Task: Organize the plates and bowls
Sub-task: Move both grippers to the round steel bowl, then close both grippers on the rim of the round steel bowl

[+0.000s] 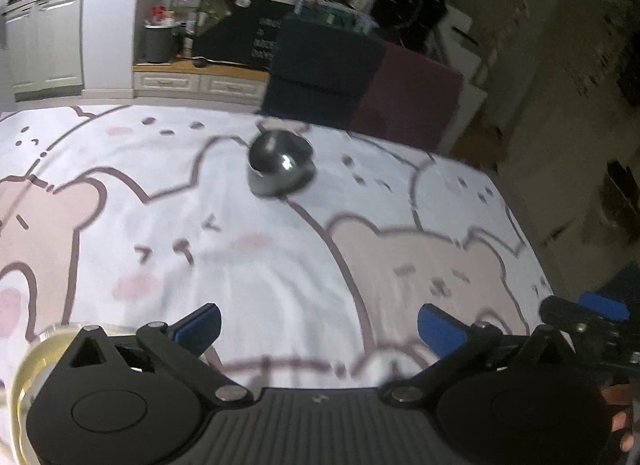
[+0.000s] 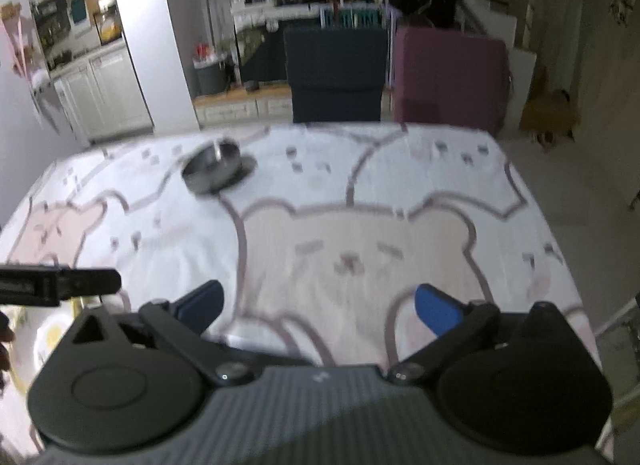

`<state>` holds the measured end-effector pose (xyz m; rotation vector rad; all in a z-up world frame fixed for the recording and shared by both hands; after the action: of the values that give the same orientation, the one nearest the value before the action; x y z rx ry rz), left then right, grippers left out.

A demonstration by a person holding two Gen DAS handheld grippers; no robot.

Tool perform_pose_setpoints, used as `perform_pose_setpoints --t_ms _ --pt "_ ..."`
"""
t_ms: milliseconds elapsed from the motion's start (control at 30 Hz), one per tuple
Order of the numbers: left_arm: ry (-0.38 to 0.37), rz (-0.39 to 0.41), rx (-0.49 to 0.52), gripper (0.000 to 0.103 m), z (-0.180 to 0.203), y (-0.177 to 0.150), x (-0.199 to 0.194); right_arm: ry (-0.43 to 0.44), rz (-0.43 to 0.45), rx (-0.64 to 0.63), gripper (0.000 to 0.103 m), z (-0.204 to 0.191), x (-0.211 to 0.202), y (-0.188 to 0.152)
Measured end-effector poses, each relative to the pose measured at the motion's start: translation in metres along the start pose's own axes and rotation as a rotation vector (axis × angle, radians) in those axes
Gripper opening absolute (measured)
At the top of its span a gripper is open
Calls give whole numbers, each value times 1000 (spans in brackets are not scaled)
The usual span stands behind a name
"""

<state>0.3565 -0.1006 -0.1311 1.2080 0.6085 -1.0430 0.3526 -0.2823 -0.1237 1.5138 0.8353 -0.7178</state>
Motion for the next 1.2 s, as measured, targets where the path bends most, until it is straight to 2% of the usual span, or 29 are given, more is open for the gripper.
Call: perform_pose_setpoints --t_ms 167,267,467,633,833,900,1100,1200 --pt "3 38 -105 103 -19 41 13 36 69 -1 103 -12 13 45" --pt "12 57 -201 103 -31 66 24 51 90 -14 103 -22 29 71" --pt "-46 45 -368 103 -50 107 59 35 107 -55 103 -38 71 124" --pt "-39 42 -381 103 -59 129 91 37 89 -71 103 -47 115 165" --pt "10 -1 -336 103 -73 140 128 86 5 -87 101 -66 173 210" --pt "21 -7 -335 103 -80 141 136 106 -19 -86 97 -74 192 219" --pt "1 -38 -403 103 -101 141 151 154 -135 -114 72 -102 242 225" --pt "20 -39 -395 102 -107 142 155 161 -173 -149 61 -116 261 226"
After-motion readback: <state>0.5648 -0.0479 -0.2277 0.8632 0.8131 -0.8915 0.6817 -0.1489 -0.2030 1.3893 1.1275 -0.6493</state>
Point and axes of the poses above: each gripper's, at about its wrist camera, not at the fingertips, and x roughly the way its jaws point, z to its right, y to its top, the point moved 8 cm from there along x, roughly the way its jaws point, and after that the axes turned 11 degrees about -z, right-handed, at the moved point
